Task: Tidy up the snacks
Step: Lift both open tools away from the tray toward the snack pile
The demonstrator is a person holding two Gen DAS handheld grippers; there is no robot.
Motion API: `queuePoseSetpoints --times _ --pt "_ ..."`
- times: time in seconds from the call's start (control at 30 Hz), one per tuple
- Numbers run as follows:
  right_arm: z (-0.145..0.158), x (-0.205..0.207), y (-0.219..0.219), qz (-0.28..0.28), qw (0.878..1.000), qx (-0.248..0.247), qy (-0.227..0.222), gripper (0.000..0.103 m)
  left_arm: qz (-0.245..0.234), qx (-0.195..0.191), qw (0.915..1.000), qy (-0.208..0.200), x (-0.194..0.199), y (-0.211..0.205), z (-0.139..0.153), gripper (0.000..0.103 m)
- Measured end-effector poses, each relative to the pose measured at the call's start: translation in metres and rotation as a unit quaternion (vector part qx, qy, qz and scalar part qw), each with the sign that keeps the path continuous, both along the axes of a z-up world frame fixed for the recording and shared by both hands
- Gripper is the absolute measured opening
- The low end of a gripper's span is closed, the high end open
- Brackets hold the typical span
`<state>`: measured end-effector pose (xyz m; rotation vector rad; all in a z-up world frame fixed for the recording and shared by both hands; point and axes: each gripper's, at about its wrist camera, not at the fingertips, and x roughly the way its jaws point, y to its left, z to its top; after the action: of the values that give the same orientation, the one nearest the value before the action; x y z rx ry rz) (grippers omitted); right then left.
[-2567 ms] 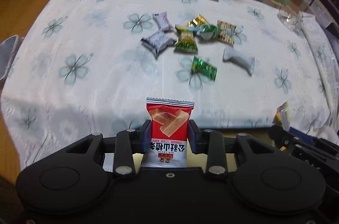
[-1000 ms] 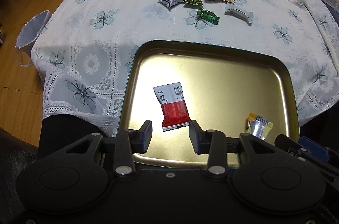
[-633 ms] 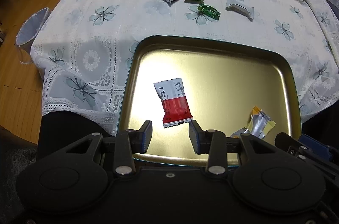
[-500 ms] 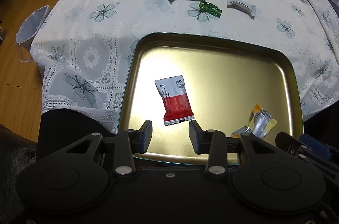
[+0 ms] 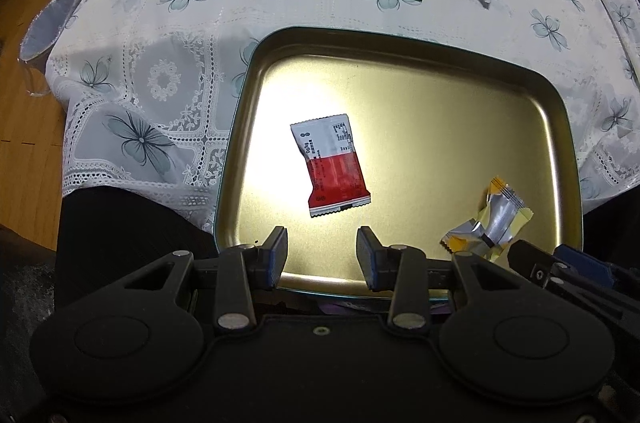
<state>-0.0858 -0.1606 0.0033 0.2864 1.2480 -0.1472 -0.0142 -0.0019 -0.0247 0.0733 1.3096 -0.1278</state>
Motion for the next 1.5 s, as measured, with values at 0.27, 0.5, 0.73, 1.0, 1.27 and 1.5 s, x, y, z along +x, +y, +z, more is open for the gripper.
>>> queuePoseSetpoints --times 0.27,0.5,0.73,1.0,1.27,1.5 --pt "-0.011 0.021 -0.002 0.008 1.000 0.014 0.026 0.048 -0.003 0.006 0.9997 0.022 0.010 0.000 -0.008 0.048" --pt "-0.023 0.040 -0.005 0.012 0.998 0.029 0.051 0.049 -0.009 0.012 0.9990 0.042 0.023 -0.001 -0.013 0.048" --pt "-0.035 0.056 -0.009 0.016 0.997 0.032 0.071 0.051 -0.016 0.017 0.9981 0.057 0.036 -0.003 -0.016 0.048" --pt "-0.050 0.071 -0.009 0.024 0.994 0.044 0.096 0.054 -0.019 0.016 0.9966 0.079 0.054 -0.003 -0.022 0.048" --pt "-0.053 0.090 -0.012 0.043 0.992 0.056 0.107 0.058 -0.022 0.013 0.9971 0.072 0.084 -0.003 -0.006 0.048" --pt "-0.038 0.116 -0.020 0.064 0.991 0.075 0.094 0.059 -0.027 0.009 0.9983 0.051 0.126 -0.002 0.006 0.048"
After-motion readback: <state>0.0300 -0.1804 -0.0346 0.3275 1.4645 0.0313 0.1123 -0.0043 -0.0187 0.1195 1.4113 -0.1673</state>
